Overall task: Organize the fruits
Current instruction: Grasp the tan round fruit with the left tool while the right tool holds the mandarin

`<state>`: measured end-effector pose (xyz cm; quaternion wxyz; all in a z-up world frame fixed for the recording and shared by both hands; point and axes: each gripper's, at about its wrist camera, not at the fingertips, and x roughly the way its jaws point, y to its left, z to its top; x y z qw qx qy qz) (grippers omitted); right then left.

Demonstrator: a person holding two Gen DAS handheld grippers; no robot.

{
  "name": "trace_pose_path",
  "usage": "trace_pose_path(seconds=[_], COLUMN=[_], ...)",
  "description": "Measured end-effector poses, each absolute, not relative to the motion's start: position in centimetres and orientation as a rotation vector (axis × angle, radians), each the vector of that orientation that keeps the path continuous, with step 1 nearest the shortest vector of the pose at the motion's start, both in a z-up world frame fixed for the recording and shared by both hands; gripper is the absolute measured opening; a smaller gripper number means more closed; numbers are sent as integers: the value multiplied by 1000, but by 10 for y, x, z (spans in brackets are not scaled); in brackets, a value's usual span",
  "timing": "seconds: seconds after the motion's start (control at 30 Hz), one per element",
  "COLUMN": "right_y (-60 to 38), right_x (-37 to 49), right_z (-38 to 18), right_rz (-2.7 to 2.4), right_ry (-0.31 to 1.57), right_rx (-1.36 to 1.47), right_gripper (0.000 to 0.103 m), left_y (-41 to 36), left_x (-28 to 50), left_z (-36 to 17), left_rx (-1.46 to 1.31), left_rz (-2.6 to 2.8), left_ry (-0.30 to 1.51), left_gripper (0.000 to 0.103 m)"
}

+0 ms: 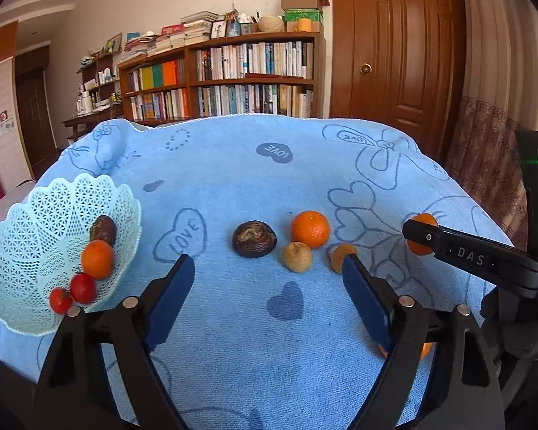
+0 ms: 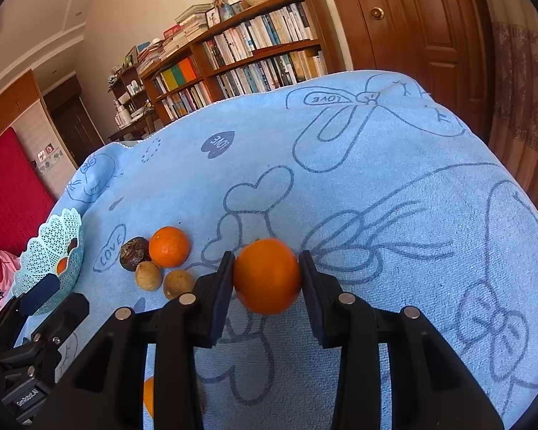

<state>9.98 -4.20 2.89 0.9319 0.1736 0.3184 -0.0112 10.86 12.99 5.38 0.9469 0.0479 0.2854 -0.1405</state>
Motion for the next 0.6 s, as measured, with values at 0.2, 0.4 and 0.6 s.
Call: trace_pose_path(seconds=[0.2, 0.4, 0.6], right_y=[-43, -42, -40], right_x=[99, 99, 98], right_z=[29, 29, 29], right_rz=[-22, -19, -16], right_ry=[650, 648, 648], right_rx=[356, 349, 344], right_gripper=[37, 37, 37], left_y=[108, 107, 110], left_x=[137, 167, 179], left_z=[44, 21, 13], left_rx=[112, 30, -12], left_rz=[-398, -424, -436], left_ry=[698, 847, 888], left_gripper=[54, 31, 29])
